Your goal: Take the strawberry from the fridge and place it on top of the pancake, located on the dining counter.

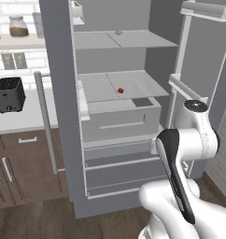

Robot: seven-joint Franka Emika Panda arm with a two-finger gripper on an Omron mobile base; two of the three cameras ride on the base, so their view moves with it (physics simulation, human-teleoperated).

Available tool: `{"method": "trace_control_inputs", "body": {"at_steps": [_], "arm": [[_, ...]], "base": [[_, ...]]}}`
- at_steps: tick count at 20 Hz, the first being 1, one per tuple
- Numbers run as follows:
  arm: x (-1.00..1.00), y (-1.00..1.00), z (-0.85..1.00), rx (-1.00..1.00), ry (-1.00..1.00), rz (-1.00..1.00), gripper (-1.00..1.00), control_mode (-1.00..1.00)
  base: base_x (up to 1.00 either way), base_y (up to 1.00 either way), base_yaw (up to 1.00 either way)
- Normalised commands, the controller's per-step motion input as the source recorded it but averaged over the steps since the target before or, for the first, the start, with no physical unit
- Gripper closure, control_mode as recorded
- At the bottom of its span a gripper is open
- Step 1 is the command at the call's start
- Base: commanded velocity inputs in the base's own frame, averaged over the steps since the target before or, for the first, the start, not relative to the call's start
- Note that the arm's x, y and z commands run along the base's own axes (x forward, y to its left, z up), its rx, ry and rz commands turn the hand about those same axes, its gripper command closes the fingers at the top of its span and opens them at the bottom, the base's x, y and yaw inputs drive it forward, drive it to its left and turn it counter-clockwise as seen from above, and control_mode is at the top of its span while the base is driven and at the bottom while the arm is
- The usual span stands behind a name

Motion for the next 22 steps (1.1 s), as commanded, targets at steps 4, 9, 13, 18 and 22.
{"method": "trace_control_inputs", "body": {"at_steps": [4, 9, 13, 18, 22], "arm": [[0.00, 0.00, 0.00, 0.00, 0.00, 0.00, -1.00, 1.00], [0.00, 0.00, 0.00, 0.00, 0.00, 0.00, -1.00, 1.00], [0.00, 0.00, 0.00, 0.00, 0.00, 0.00, -1.00, 1.00], [0.00, 0.00, 0.00, 0.00, 0.00, 0.00, -1.00, 1.00], [0.00, 0.00, 0.00, 0.00, 0.00, 0.00, -1.00, 1.00]], "base": [[0.57, 0.06, 0.00], [0.66, 0.29, 0.00], [0.78, 0.01, 0.00], [0.55, -0.13, 0.03], [0.21, -0.35, 0.00]]}}
